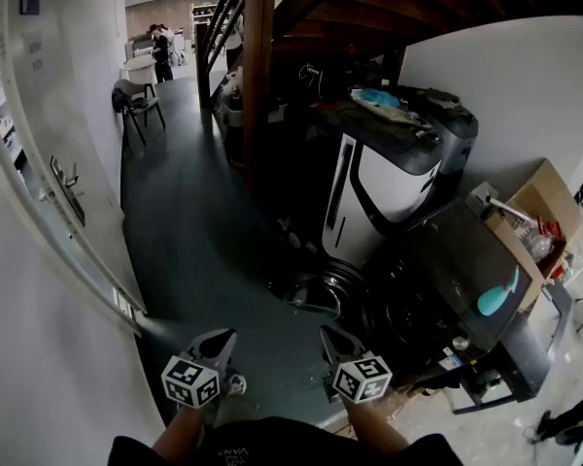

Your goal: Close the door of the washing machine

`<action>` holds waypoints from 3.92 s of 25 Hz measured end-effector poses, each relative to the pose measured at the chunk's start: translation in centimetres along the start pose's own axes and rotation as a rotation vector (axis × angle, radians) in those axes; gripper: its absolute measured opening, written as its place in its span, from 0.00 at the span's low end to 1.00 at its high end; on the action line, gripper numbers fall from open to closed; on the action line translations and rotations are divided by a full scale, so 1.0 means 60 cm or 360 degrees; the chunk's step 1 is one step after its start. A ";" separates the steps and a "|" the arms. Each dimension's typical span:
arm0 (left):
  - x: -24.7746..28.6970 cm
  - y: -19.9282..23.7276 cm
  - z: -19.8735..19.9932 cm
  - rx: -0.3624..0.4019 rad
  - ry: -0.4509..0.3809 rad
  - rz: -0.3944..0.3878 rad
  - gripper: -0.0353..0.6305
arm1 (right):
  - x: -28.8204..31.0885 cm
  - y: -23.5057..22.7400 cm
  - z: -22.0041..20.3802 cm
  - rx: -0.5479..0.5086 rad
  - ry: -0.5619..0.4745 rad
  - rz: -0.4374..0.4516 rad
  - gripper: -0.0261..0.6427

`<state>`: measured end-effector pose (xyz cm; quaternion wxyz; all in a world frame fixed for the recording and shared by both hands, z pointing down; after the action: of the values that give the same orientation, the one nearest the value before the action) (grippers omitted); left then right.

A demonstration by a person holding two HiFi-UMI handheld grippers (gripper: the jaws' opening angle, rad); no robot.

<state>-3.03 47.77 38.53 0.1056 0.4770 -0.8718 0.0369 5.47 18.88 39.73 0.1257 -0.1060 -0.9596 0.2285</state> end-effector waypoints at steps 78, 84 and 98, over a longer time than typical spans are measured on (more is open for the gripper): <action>0.922 0.229 -0.157 0.0592 0.1054 -0.0870 0.53 | 0.332 -0.521 0.116 0.0411 0.0339 -0.0455 0.31; 0.947 0.215 -0.184 0.0740 0.1251 -0.1019 0.55 | 0.324 -0.532 0.114 0.0462 0.0380 -0.0483 0.32; 0.927 0.203 -0.221 0.1025 0.1379 -0.1304 0.58 | 0.273 -0.439 0.062 0.0675 0.0231 -0.0729 0.32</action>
<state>-40.35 10.73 64.13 0.3036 0.7186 -0.4450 0.4398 -14.94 -1.39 51.95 0.2612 0.1254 -0.8780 0.3810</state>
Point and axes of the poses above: the fingertips, and each gripper's own axes: x forward along the fingers, y to its left, z out of its top, the point moved 9 cm from there along -x, backward along the fingers, and after that the axes turned 10 degrees about x, right-handed, at the moved point
